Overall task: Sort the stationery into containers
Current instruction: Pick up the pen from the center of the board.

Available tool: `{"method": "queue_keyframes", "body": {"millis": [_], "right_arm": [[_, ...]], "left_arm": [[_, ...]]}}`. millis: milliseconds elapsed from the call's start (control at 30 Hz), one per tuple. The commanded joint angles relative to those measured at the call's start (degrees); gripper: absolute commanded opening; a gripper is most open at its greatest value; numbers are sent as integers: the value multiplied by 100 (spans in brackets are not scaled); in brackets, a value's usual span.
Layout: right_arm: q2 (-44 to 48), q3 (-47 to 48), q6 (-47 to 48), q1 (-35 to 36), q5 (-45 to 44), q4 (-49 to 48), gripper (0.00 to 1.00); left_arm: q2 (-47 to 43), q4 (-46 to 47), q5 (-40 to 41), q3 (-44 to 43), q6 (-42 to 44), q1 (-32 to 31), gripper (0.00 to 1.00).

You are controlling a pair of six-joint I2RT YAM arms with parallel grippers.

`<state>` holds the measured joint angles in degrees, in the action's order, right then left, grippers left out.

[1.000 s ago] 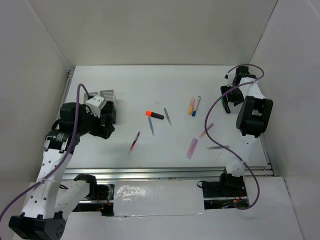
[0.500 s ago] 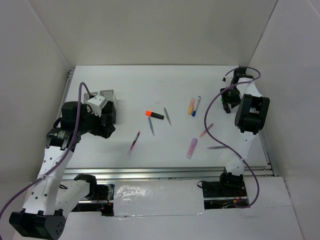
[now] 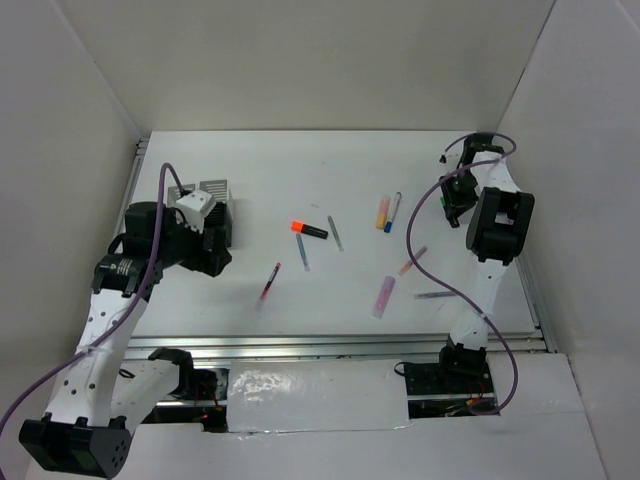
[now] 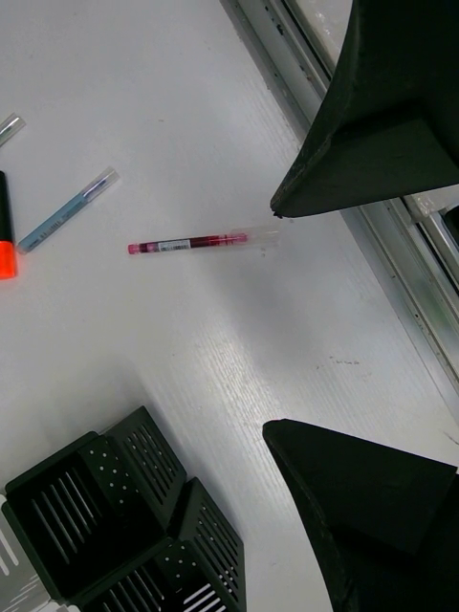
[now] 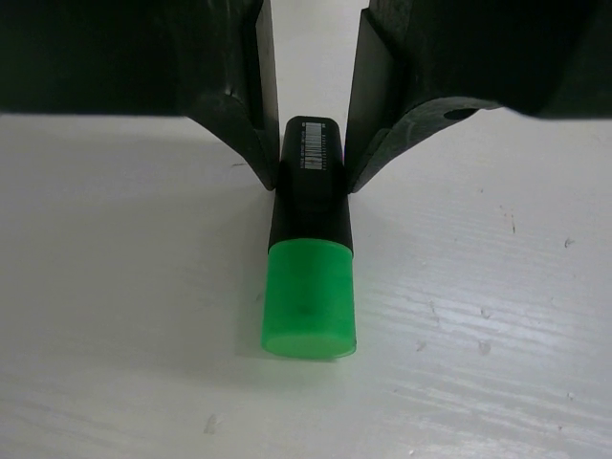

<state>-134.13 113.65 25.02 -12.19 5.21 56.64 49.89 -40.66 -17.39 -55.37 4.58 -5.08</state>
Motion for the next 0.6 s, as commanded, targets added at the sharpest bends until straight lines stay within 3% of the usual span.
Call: {"method": "queue_keyframes", "body": {"millis": [0,267,467,567], "right_arm": [[-53,176,118,120,42,391,28],[860,-378,-49,199,147,66,0],[1888,96,-49,690,453,479,0],[2923,-472,-216,1190,935,418,0]], "left_arm": [[73,182,-238,-87,131,7,99],[241,436,-283,-246,-272,7,97],[293,928,-862,-430,-1045,7,94],[460,1349,-1239,-544,-1713,7,91]]}}
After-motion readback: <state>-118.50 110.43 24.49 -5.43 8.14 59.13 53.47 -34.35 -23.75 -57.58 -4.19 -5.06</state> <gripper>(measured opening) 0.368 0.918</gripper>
